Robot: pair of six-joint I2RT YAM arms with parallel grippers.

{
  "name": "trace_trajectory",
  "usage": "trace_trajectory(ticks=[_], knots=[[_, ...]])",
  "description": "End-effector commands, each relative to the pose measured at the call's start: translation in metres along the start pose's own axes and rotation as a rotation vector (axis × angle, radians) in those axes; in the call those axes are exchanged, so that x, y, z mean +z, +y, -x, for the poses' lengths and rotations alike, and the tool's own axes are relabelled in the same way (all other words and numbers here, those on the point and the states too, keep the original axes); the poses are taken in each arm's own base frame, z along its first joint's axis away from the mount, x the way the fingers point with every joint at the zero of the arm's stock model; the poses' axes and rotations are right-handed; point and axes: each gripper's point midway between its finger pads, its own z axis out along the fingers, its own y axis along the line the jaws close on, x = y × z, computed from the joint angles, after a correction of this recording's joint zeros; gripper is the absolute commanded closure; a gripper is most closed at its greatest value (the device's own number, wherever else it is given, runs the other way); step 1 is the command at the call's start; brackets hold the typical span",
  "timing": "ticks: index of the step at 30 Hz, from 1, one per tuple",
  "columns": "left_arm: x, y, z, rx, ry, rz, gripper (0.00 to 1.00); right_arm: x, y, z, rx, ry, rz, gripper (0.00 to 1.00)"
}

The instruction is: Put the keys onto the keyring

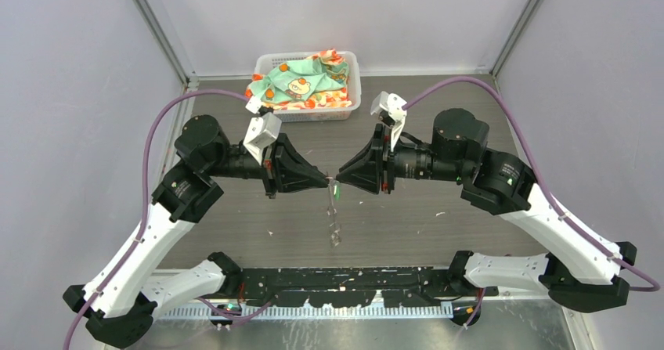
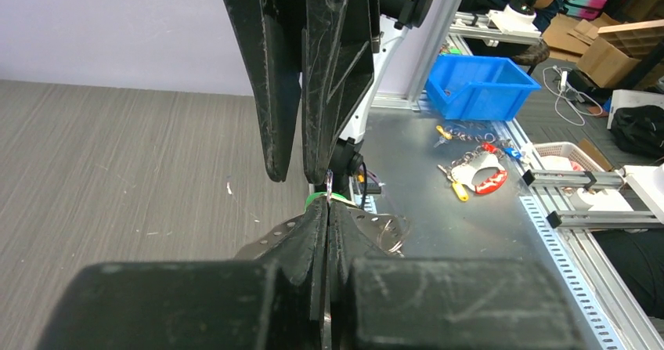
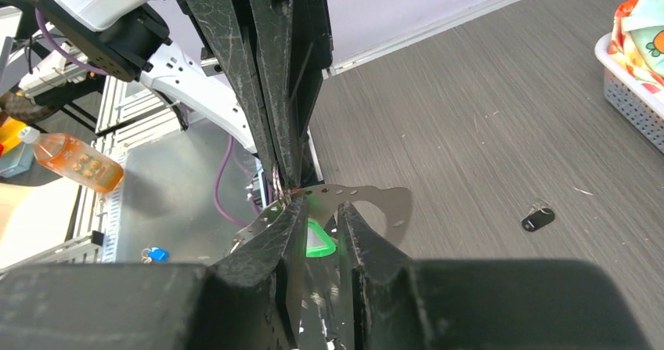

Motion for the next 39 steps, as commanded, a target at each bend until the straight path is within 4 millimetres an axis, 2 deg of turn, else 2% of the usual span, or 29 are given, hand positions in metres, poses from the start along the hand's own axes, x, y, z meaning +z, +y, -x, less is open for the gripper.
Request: trace_trajectory(ticks=[1, 7, 9, 13, 15, 22, 28, 34, 36, 39], knots=[[-0.003, -0.013, 0.024, 0.099, -0.047, -0.029, 1.00, -0.003, 0.009, 0.015, -0.005, -0.041, 0.040, 0.75], [-0.003, -0.012, 0.023, 0.104, -0.044, -0.025, 1.00, -0.004, 0.005, 0.013, 0.004, -0.028, 0.019, 0.74], [-0.004, -0.013, 0.022, 0.105, -0.043, -0.027, 1.00, -0.009, -0.001, 0.014, -0.004, -0.025, -0.025, 0.65], [-0.004, -0.013, 0.020, 0.108, -0.038, -0.028, 1.00, -0.020, 0.005, 0.020, -0.026, -0.057, -0.011, 0.49], [-0.004, -0.013, 0.020, 0.109, -0.037, -0.029, 1.00, -0.020, 0.008, 0.021, -0.025, -0.055, 0.006, 0.44], [-0.004, -0.013, 0.021, 0.112, -0.039, -0.028, 1.00, -0.014, 0.019, 0.015, -0.005, -0.030, 0.080, 0.43], [-0.004, -0.014, 0.022, 0.117, -0.041, -0.028, 1.00, -0.009, 0.019, 0.013, 0.004, -0.019, 0.095, 0.50], [-0.005, -0.013, 0.019, 0.118, -0.039, -0.025, 1.00, -0.002, 0.019, 0.012, 0.012, -0.007, 0.112, 0.69], [-0.005, -0.013, 0.020, 0.122, -0.040, -0.024, 1.00, -0.001, 0.020, 0.010, 0.017, -0.002, 0.117, 0.70], [-0.005, -0.014, 0.019, 0.125, -0.040, -0.022, 1.00, 0.001, 0.020, 0.007, 0.023, 0.007, 0.125, 0.77]])
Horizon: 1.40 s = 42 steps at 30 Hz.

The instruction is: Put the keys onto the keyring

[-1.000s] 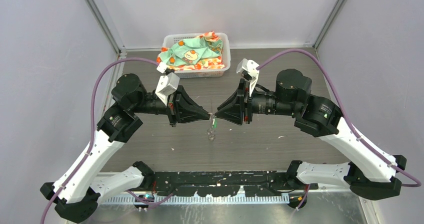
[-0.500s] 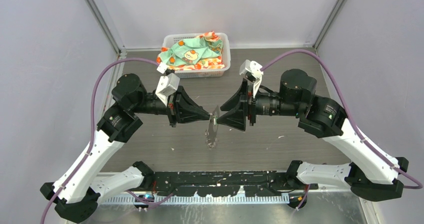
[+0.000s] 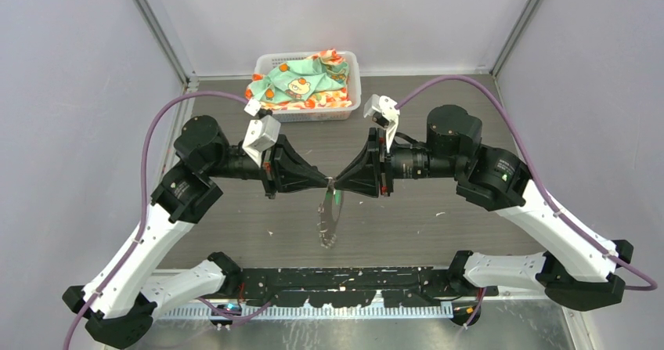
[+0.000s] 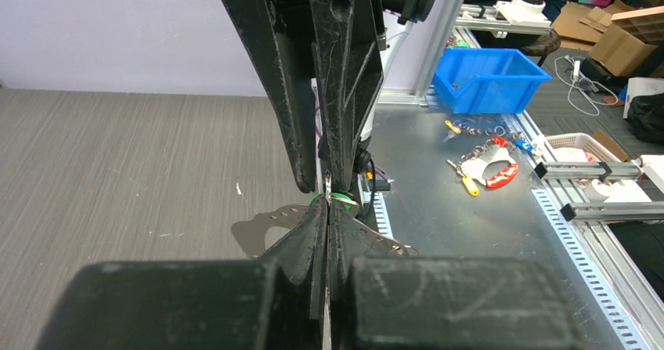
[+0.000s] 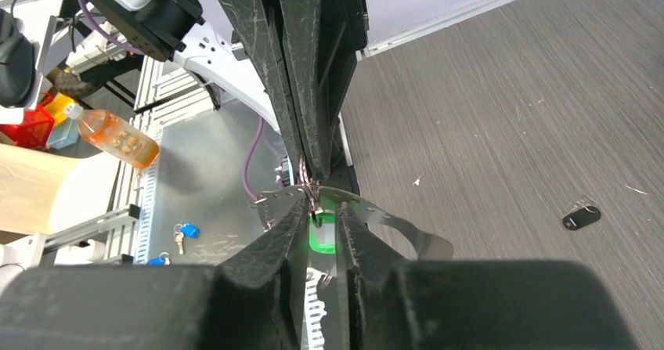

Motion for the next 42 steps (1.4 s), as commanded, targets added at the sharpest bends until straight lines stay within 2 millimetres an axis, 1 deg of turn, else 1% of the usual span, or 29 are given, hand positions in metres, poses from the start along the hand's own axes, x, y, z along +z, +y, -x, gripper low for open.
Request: trace_trajectory(ticks=[1, 4, 13, 19, 24, 25, 29, 30, 33, 35, 39, 42], knots=[[-0.005, -0.013, 0.021, 0.083, -0.044, -0.017, 1.00, -0.003, 0.010, 0.016, -0.017, -0.050, 0.041, 0.79], [-0.005, -0.013, 0.021, 0.086, -0.045, -0.013, 1.00, -0.003, 0.010, 0.015, -0.016, -0.048, 0.043, 0.86], [-0.005, -0.013, 0.023, 0.086, -0.053, -0.013, 1.00, -0.003, 0.010, 0.005, 0.012, -0.037, 0.057, 0.89], [-0.005, -0.014, 0.024, 0.088, -0.055, -0.016, 1.00, 0.002, 0.010, 0.001, 0.033, -0.020, 0.071, 0.89], [-0.005, -0.014, 0.023, 0.085, -0.052, -0.020, 1.00, 0.005, 0.008, 0.000, 0.043, -0.008, 0.073, 0.84], [-0.005, -0.014, 0.023, 0.086, -0.052, -0.020, 1.00, 0.004, 0.007, 0.001, 0.043, -0.008, 0.070, 0.82], [-0.005, -0.014, 0.023, 0.087, -0.052, -0.023, 1.00, 0.002, 0.005, 0.003, 0.044, -0.003, 0.053, 0.64], [-0.005, -0.014, 0.024, 0.087, -0.052, -0.024, 1.00, 0.001, 0.004, 0.000, 0.049, 0.012, 0.042, 0.62], [-0.005, -0.015, 0.025, 0.088, -0.054, -0.026, 1.00, 0.001, -0.004, -0.008, 0.055, 0.059, 0.008, 0.62], [-0.005, -0.016, 0.025, 0.088, -0.054, -0.028, 1.00, -0.003, -0.005, -0.008, 0.046, 0.067, -0.002, 0.61], [-0.005, -0.016, 0.023, 0.088, -0.052, -0.028, 1.00, -0.017, -0.001, 0.012, -0.009, 0.007, -0.030, 0.48], [-0.005, -0.016, 0.024, 0.088, -0.053, -0.026, 1.00, -0.022, 0.005, 0.025, -0.036, -0.026, -0.021, 0.46]])
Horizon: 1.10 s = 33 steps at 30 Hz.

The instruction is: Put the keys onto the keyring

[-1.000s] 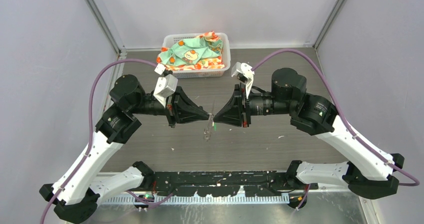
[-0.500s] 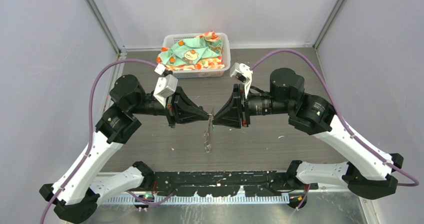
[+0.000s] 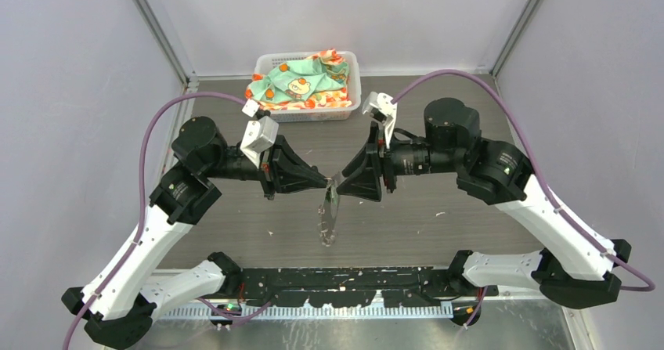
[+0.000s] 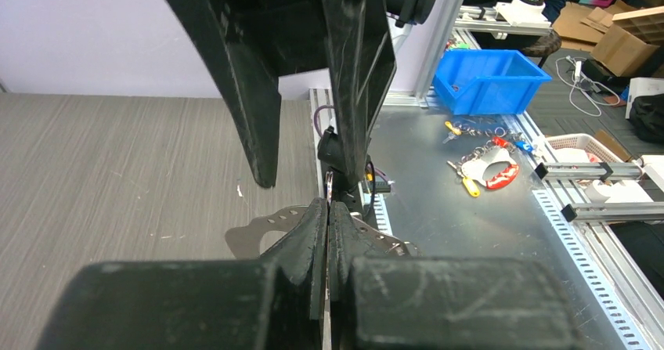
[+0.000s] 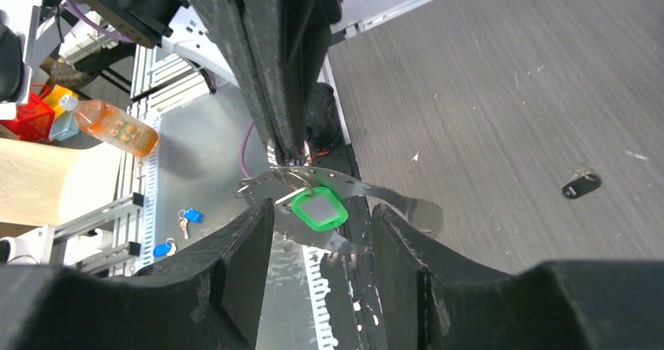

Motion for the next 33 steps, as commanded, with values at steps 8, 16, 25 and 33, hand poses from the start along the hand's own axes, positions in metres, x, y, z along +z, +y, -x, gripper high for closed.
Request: trace_trajectory(ticks=[8, 16, 25, 33], knots=[[-0.002, -0.005, 0.020, 0.068, -0.046, 0.000, 1.00, -0.010, 0.021, 0.048, -0.087, -0.165, 0.066, 0.56], [-0.002, -0.002, 0.015, 0.062, -0.038, 0.016, 1.00, 0.002, 0.021, 0.048, -0.072, -0.142, 0.101, 0.70], [-0.001, 0.002, 0.014, 0.057, -0.035, 0.027, 1.00, 0.003, 0.018, 0.039, -0.064, -0.104, 0.087, 0.91], [-0.001, 0.011, 0.006, 0.057, -0.012, 0.067, 0.97, 0.000, 0.002, 0.038, -0.059, -0.061, -0.016, 0.99]])
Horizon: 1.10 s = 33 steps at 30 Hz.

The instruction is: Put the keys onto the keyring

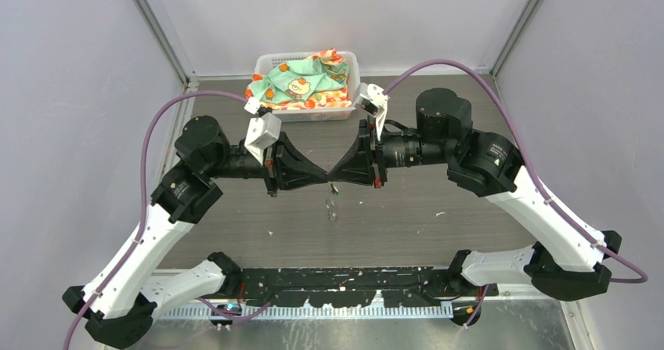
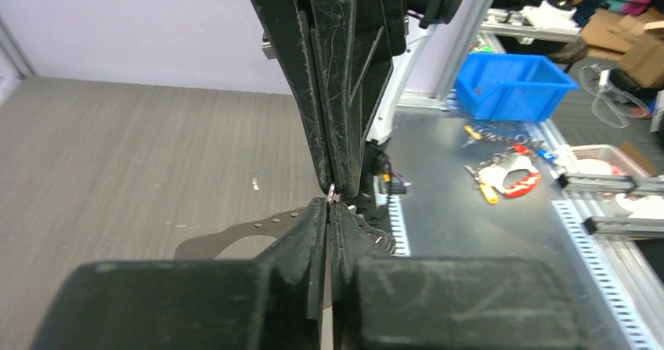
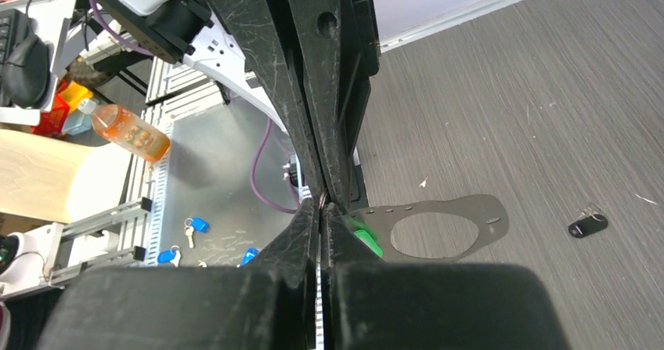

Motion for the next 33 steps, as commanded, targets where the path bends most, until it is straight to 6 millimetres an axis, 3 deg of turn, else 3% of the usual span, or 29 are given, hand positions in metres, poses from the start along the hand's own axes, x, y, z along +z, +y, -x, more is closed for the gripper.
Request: trace_trajectory(ticks=[1, 6, 9, 17, 21, 26, 33], knots=[[-0.003, 0.003, 0.004, 0.074, -0.006, 0.030, 0.89, -0.012, -0.009, 0.013, -0.018, -0.002, -0.101, 0.99], [-0.010, 0.012, -0.014, 0.078, 0.024, 0.100, 0.37, -0.023, -0.033, 0.010, 0.019, 0.064, -0.272, 0.99], [-0.013, 0.013, -0.027, 0.056, 0.040, 0.122, 0.18, -0.027, -0.049, 0.005, 0.058, 0.099, -0.372, 0.99], [-0.021, 0.023, -0.091, -0.005, 0.121, 0.178, 0.06, -0.020, -0.063, 0.016, 0.103, 0.044, -0.438, 0.99], [-0.022, 0.048, -0.117, -0.032, 0.110, 0.286, 0.00, -0.018, -0.067, 0.026, 0.126, -0.012, -0.461, 0.99], [-0.014, 0.071, -0.124, -0.066, 0.085, 0.348, 0.00, -0.011, -0.075, 0.032, 0.179, -0.081, -0.485, 0.99], [0.003, 0.065, -0.119, -0.086, 0.050, 0.273, 0.00, 0.000, -0.077, 0.036, 0.250, -0.143, -0.464, 0.99]])
